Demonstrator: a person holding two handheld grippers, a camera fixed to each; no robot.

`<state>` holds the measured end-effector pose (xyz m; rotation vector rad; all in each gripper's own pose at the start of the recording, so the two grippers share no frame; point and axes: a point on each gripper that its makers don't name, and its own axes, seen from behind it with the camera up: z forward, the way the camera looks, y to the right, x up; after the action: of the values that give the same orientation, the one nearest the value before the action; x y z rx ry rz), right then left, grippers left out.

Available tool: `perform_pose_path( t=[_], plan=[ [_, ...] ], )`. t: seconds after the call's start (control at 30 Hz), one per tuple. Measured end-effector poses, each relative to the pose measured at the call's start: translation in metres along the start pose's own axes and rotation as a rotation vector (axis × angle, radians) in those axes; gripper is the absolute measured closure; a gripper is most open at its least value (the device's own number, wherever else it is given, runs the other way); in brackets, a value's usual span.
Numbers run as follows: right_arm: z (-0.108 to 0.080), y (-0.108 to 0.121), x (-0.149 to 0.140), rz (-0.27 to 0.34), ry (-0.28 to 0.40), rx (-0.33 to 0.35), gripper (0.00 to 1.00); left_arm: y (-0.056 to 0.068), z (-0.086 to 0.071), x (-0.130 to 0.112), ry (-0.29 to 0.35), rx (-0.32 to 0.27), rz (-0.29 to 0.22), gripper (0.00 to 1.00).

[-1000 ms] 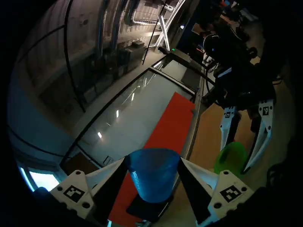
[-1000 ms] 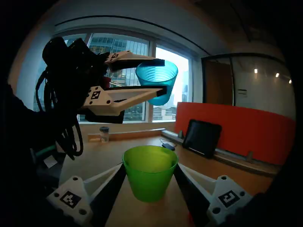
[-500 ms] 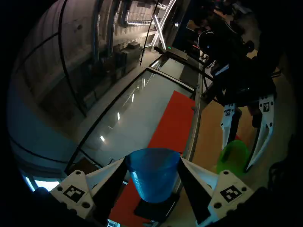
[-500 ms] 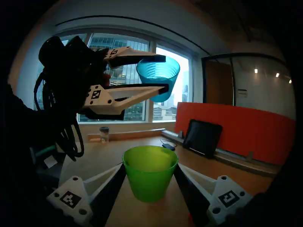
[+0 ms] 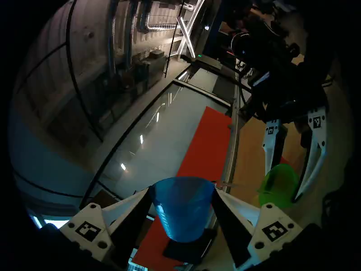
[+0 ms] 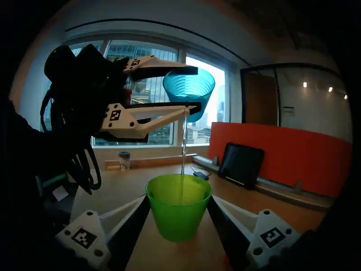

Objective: Pour water

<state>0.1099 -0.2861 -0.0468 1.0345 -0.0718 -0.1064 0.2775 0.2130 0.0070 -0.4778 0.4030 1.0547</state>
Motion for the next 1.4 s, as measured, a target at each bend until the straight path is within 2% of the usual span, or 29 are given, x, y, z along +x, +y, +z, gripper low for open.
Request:
perform_pose_path(
  t=[0.77,1.4],
  plan=[
    [-0.0029,0.0009,-0.0014,-0.003,0.000,-0.002,0.11,-0.0019,-0.0016,0.0078,0.008,0.011,0.069,0.11],
    [-0.0031,0.0012,-0.0002,-0.006,0.001,-0.004,0.11,-0.0080,-0.0032,0.0098,0.003,0.018,0.131,0.12]
  ],
)
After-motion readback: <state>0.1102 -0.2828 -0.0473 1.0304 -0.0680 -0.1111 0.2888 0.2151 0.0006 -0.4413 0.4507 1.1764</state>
